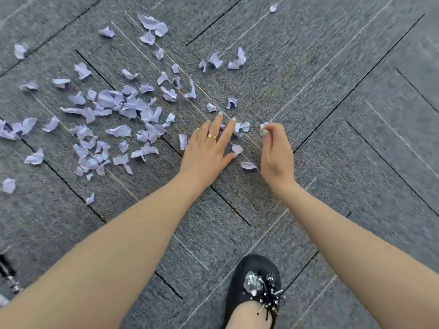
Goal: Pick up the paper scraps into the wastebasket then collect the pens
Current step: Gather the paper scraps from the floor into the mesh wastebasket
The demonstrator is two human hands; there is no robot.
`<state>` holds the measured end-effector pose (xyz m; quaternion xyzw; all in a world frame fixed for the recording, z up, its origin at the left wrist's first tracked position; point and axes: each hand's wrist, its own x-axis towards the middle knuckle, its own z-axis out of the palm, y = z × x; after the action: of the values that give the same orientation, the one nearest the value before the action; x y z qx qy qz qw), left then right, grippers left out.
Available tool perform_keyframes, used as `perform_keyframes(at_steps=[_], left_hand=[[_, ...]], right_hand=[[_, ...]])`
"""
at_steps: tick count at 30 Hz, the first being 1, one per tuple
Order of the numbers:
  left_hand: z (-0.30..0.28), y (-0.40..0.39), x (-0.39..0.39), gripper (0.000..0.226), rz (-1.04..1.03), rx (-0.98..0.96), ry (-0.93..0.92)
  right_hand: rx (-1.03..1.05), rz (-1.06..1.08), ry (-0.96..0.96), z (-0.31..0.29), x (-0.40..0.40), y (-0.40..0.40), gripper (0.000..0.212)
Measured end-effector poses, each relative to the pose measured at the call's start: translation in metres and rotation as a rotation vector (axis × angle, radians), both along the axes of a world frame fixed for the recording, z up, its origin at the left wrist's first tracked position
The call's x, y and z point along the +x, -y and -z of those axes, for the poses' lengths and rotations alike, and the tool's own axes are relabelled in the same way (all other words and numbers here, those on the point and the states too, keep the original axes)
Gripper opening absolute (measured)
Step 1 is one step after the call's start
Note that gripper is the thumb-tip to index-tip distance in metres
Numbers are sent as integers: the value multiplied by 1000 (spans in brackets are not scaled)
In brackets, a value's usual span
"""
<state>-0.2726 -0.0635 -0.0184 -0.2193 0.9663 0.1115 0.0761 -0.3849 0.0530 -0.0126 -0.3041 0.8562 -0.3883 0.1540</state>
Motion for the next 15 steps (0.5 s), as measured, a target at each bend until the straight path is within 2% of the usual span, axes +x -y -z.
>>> perform_keyframes(at_steps=[3, 6, 9, 12, 15], left_hand=[[2, -9, -17, 68, 0, 55, -14], [8, -15, -37, 65, 43, 46, 42], [15, -19, -37, 52, 30, -54, -79], [26, -14, -28, 33, 58, -112, -262], [26, -2, -23, 35, 148, -116, -324]], right_hand=[[16, 117, -9, -3, -17, 6, 20], [172, 36, -122, 0, -30, 8, 24], [306, -102, -270, 7, -36, 7, 34], [326, -170, -397, 15, -40, 5, 27], [311, -195, -458, 20, -41, 4, 19]])
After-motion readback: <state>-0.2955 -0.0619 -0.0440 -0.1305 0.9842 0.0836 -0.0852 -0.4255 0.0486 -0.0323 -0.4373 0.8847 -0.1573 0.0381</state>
